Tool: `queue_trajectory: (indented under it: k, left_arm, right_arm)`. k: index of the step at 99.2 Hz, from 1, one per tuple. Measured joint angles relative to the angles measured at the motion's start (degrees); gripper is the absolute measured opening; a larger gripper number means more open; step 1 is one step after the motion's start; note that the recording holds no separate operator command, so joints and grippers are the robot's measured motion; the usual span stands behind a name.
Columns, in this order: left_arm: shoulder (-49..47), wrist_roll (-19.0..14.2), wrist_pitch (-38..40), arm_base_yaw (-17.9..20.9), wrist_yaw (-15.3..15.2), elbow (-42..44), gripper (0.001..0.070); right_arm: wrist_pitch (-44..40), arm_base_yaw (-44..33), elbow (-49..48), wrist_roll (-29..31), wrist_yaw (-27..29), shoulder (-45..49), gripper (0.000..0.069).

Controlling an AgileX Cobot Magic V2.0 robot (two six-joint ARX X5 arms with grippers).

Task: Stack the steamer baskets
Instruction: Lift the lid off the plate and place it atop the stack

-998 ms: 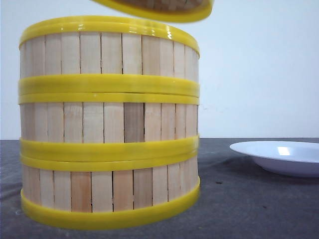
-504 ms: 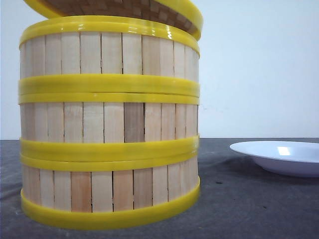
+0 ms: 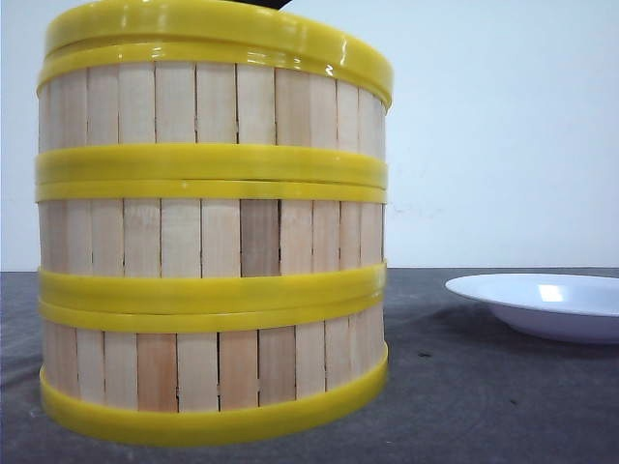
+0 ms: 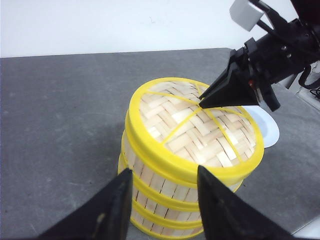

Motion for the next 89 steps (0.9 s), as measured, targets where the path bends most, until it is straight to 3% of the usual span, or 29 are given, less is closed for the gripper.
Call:
queue_trajectory:
  k: [73,80,89]
  left_arm:
    - [0.00,0.02,0.02,0.00,0.02,0.00,0.0235]
    - [0.00,0.02,0.02,0.00,0.02,0.00,0.0235]
    - [0.00,0.00,0.02,0.00,0.02,0.00,0.0235]
  right_arm:
    - [1.36,0.61,0.13,-0.35,0.48,1.09,0.0057]
    - [1.44,0.61,0.13,-0.35,0.37,1.18,0.0111]
    - [1.73,0.92,0.13,-0.37,0.15,1.53,0.0279]
